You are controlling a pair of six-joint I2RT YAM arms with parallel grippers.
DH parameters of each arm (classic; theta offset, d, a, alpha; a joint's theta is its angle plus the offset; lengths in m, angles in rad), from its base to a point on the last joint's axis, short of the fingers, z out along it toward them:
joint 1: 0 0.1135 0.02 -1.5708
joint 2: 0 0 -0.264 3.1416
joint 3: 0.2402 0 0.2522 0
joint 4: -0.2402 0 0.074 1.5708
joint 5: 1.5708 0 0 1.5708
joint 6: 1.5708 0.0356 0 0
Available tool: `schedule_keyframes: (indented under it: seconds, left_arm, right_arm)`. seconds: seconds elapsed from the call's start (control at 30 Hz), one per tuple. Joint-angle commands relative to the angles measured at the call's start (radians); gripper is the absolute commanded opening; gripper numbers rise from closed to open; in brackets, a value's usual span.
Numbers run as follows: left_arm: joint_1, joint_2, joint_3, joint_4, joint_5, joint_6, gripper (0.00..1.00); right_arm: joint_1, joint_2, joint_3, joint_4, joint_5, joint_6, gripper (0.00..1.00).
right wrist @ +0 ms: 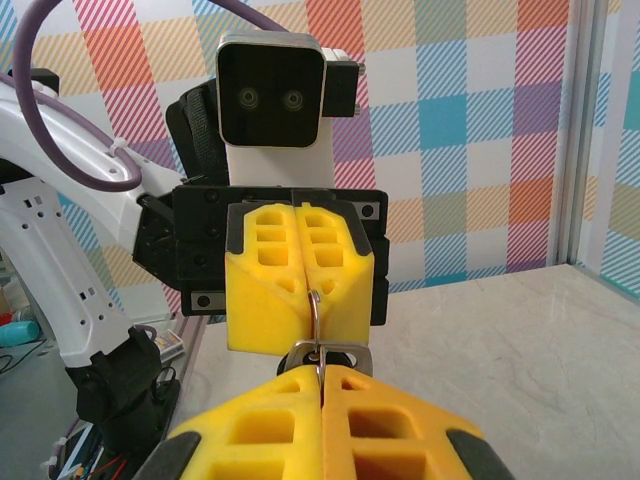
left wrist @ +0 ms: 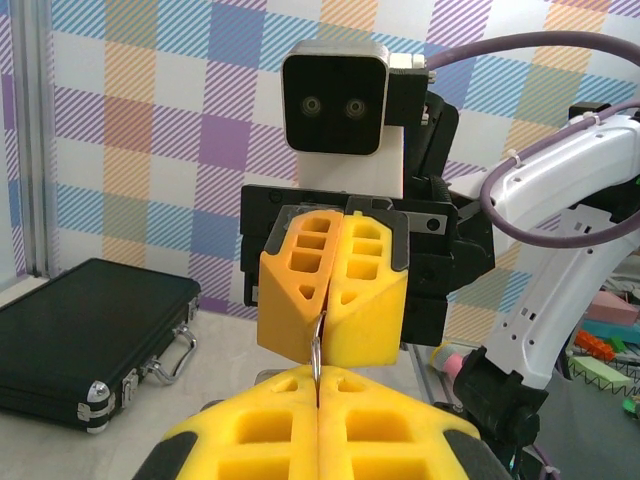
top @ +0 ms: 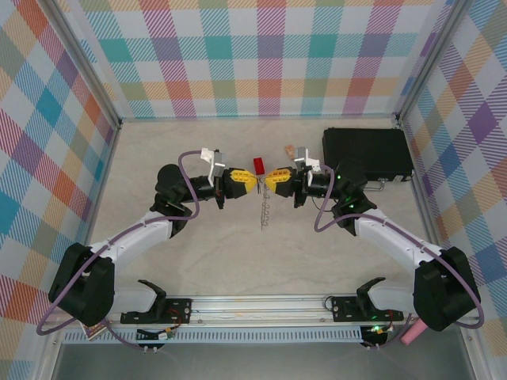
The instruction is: Put the keys on the keyring
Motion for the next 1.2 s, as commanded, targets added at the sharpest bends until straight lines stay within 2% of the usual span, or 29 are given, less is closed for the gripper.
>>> schedule_keyframes:
  seconds: [0.0, 0.87, 1.17]
  left_arm:
    - [0.007, -0.015, 0.016, 0.041, 0.010, -0.006, 0.00]
    - [0.000, 0.018, 0.031, 0.039, 0.051, -0.019, 0.00]
    - [0.005, -0.009, 0.013, 0.050, 0.006, -0.012, 0.00]
  right_arm:
    - [0.005, -0.029, 0.015, 0.050, -0.002, -0.014, 0.00]
    - [0.006, -0.017, 0.021, 0.051, -0.010, -0.006, 0.00]
    - [0.005, -0.024, 0.015, 0.046, 0.002, -0.014, 0.00]
